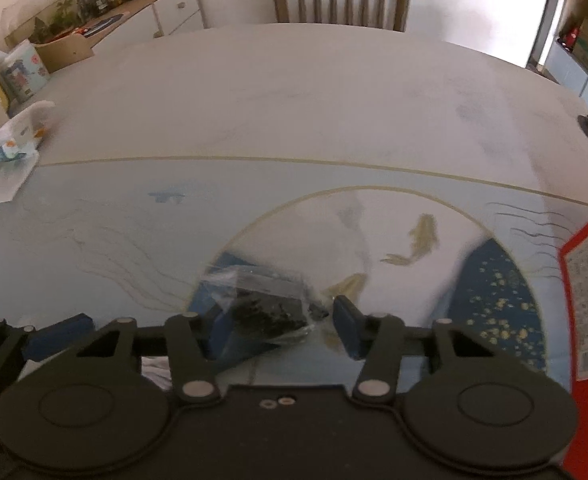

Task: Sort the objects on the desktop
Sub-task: 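Close right tool on the clear bag while left tool closes on the white cable, then carry the clear bag with right tool to the shoebox while left tool carries the white cable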

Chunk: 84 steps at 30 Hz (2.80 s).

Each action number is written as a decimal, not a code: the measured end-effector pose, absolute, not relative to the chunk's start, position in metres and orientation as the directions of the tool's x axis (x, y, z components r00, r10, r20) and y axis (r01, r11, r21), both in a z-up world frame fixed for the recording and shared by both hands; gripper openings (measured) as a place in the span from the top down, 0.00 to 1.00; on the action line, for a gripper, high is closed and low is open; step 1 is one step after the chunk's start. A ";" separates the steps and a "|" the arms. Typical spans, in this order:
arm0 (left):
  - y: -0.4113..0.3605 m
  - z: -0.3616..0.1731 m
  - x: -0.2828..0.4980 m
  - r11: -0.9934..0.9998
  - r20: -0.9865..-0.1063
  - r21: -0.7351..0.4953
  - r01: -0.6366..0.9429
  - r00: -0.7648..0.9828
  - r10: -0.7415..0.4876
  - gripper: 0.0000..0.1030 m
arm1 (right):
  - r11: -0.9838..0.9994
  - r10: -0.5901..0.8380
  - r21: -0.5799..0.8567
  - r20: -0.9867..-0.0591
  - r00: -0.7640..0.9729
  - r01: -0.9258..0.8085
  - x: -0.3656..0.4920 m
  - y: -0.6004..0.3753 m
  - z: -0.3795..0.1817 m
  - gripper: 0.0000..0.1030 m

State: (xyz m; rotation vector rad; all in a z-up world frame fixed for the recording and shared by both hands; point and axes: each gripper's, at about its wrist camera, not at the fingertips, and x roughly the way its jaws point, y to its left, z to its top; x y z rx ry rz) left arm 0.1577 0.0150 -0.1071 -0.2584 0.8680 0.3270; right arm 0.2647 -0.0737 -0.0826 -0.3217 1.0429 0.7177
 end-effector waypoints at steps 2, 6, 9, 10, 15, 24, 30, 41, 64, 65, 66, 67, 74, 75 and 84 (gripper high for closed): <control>0.012 -0.107 0.158 0.922 -0.778 -0.080 -0.378 0.602 0.180 0.20 | 0.737 0.377 0.080 -0.873 0.311 -0.671 0.267 -0.078 -0.083 0.51; 0.010 -0.106 0.160 0.922 -0.776 -0.071 -0.380 0.602 0.189 0.25 | 0.746 0.355 0.053 -0.875 0.328 -0.664 0.268 -0.086 -0.082 0.54; 0.008 -0.106 0.160 0.923 -0.772 -0.063 -0.380 0.605 0.197 0.31 | 0.739 0.344 0.030 -0.875 0.340 -0.673 0.266 -0.087 -0.082 0.54; 0.007 -0.106 0.160 0.924 -0.769 -0.061 -0.377 0.608 0.197 0.32 | 0.738 0.342 0.023 -0.874 0.344 -0.675 0.264 -0.087 -0.082 0.54; 0.007 -0.107 0.158 0.926 -0.764 -0.060 -0.373 0.614 0.198 0.33 | 0.734 0.356 0.042 -0.874 0.332 -0.678 0.263 -0.090 -0.082 0.59; 0.007 -0.105 0.156 0.924 -0.763 -0.076 -0.374 0.619 0.187 0.34 | 0.739 0.363 0.055 -0.873 0.327 -0.672 0.261 -0.106 -0.076 0.63; 0.003 -0.100 0.153 0.928 -0.760 -0.081 -0.364 0.625 0.179 0.34 | 0.740 0.368 0.062 -0.871 0.326 -0.670 0.255 -0.120 -0.069 0.64; -0.012 -0.071 0.152 0.942 -0.729 -0.101 -0.321 0.668 0.149 0.34 | 0.756 0.389 0.096 -0.861 0.327 -0.647 0.241 -0.154 -0.048 0.64; -0.090 -0.001 0.165 0.988 -0.645 -0.102 -0.113 0.764 0.021 0.34 | 0.814 0.458 0.159 -0.767 0.449 -0.559 0.226 -0.254 0.026 0.64; -0.094 0.003 0.167 0.989 -0.640 -0.104 -0.104 0.768 0.014 0.34 | 0.816 0.459 0.158 -0.763 0.455 -0.557 0.227 -0.258 0.028 0.64; -0.097 0.006 0.168 0.990 -0.636 -0.106 -0.096 0.772 0.007 0.34 | 0.817 0.459 0.157 -0.759 0.461 -0.555 0.227 -0.262 0.031 0.64; -0.101 0.008 0.171 0.991 -0.631 -0.105 -0.089 0.775 0.002 0.34 | 0.818 0.460 0.157 -0.756 0.465 -0.554 0.228 -0.265 0.032 0.64; -0.129 0.024 0.189 0.994 -0.607 -0.101 -0.041 0.794 -0.029 0.34 | 0.829 0.461 0.155 -0.734 0.499 -0.538 0.235 -0.294 0.045 0.64; -0.133 0.025 0.192 0.994 -0.605 -0.100 -0.036 0.796 -0.032 0.34 | 0.830 0.460 0.155 -0.732 0.502 -0.535 0.236 -0.299 0.046 0.64; -0.171 0.031 0.220 0.995 -0.594 -0.096 0.003 0.802 -0.060 0.34 | 0.850 0.446 0.152 -0.719 0.534 -0.505 0.256 -0.340 0.050 0.64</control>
